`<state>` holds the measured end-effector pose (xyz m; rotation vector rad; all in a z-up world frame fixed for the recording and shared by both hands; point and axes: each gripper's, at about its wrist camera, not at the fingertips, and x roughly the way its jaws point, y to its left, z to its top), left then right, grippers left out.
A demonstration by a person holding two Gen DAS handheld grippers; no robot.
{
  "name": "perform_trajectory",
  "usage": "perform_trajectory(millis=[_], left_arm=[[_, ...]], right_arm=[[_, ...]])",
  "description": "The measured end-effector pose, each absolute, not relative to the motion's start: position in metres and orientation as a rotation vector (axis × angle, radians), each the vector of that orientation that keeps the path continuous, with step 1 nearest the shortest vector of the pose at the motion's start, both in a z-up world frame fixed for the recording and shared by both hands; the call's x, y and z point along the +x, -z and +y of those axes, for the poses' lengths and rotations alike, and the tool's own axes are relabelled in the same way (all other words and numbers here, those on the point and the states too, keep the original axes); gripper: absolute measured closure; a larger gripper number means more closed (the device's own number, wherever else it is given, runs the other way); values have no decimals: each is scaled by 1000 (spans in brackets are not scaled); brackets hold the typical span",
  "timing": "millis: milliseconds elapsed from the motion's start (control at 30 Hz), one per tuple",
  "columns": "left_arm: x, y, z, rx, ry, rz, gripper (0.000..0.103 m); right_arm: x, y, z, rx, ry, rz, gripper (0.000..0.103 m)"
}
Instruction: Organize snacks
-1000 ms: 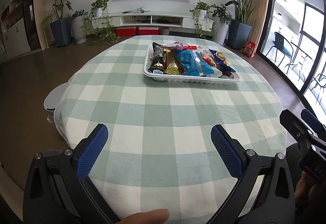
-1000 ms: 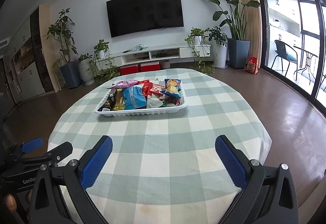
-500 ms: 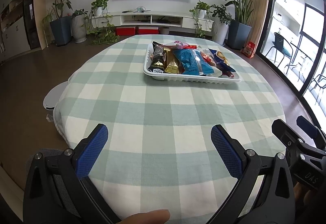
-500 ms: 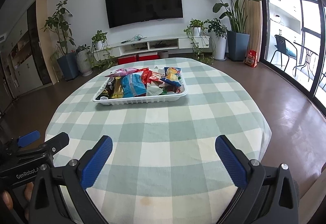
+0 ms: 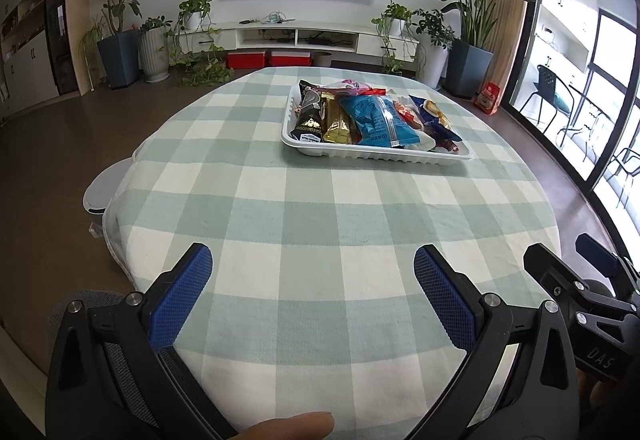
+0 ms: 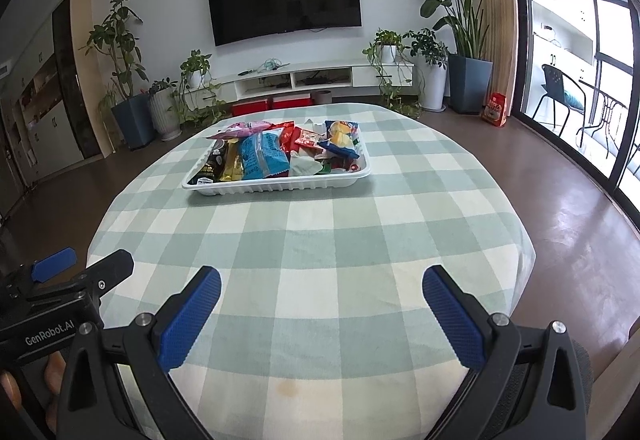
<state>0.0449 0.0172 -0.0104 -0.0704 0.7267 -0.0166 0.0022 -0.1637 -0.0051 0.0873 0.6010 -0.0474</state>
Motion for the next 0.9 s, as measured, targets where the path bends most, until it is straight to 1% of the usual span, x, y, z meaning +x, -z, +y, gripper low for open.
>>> perform_trajectory(millis=[900], left_arm=[[45,10,17,-71,16,726,1]], right_arm=[[1,9,-161,87,44,614,0]])
